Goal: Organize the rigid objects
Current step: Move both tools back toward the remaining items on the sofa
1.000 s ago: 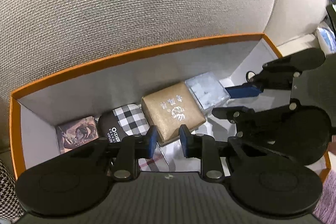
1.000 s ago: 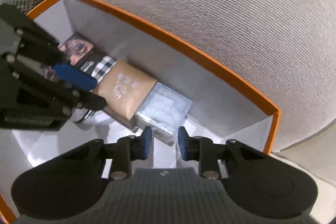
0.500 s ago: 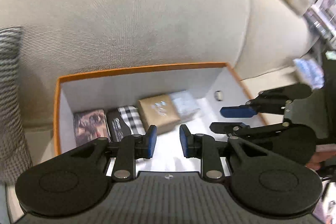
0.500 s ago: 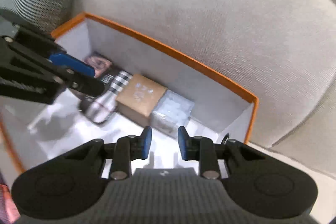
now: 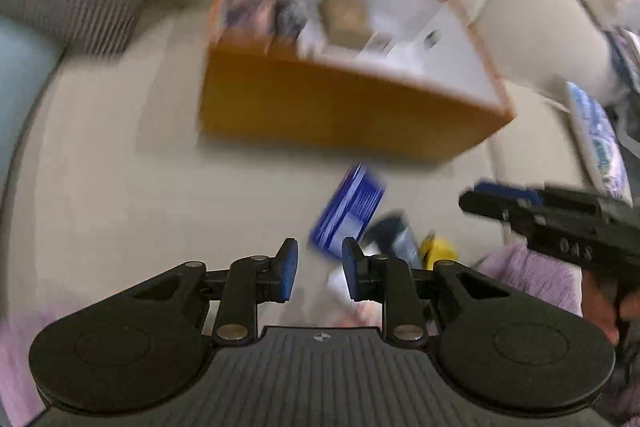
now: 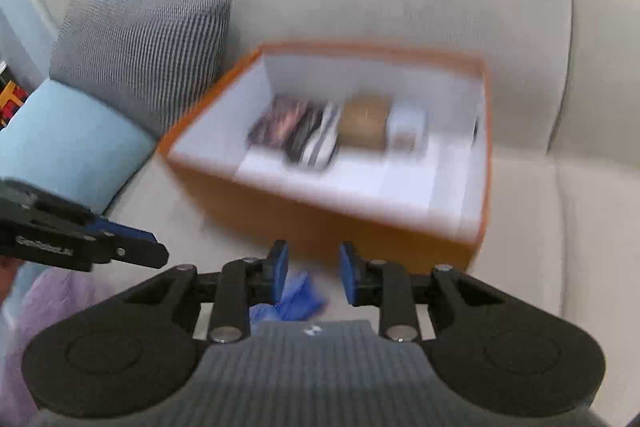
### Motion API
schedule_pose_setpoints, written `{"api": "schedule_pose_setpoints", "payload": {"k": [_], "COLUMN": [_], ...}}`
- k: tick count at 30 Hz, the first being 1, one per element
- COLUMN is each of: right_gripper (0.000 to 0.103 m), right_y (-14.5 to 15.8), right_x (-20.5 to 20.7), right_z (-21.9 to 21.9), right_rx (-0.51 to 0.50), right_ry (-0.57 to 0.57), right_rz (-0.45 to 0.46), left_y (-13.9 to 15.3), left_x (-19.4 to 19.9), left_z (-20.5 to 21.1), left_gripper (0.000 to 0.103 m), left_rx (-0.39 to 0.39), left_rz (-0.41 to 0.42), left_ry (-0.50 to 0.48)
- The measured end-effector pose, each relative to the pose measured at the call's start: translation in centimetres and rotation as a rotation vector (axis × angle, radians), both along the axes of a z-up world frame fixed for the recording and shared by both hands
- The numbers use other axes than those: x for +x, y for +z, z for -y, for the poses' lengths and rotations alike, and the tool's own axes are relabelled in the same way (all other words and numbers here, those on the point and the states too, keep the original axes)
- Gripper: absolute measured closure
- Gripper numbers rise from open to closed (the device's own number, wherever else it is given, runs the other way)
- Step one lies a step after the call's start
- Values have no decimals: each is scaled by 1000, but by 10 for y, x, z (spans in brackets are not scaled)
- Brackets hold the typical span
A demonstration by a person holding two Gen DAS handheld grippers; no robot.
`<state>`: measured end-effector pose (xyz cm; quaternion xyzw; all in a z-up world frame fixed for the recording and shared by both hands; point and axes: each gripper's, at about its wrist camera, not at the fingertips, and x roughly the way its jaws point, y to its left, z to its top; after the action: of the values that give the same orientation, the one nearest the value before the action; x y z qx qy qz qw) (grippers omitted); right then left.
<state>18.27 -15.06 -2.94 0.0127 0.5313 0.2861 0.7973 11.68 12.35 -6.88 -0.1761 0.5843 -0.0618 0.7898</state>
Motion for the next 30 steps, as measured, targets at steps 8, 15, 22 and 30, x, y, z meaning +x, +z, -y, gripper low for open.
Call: {"api": "schedule_pose_setpoints", "payload": {"k": [8, 15, 22, 30], "right_gripper": [46, 42, 36, 35], "right_y": [-63, -97, -116, -122], "right_x": [-72, -84, -72, -76], "right_z": [-2, -11, -27, -35], "right_rx": [26, 67, 55, 70], "right_ry": [-151, -243, -257, -245], "right_rz": [-348, -528, -557, -561], "left_y": [-34, -47, -65, -70], "left_x": [-49, -47, -42, -36], "left_z": [-3, 2, 8, -4], "left_gripper": [74, 58, 58, 61], "left_rx": [27, 82, 181, 186], "left_rz": [-163, -222, -258, -322], "left_ry": [145, 222, 247, 222]}}
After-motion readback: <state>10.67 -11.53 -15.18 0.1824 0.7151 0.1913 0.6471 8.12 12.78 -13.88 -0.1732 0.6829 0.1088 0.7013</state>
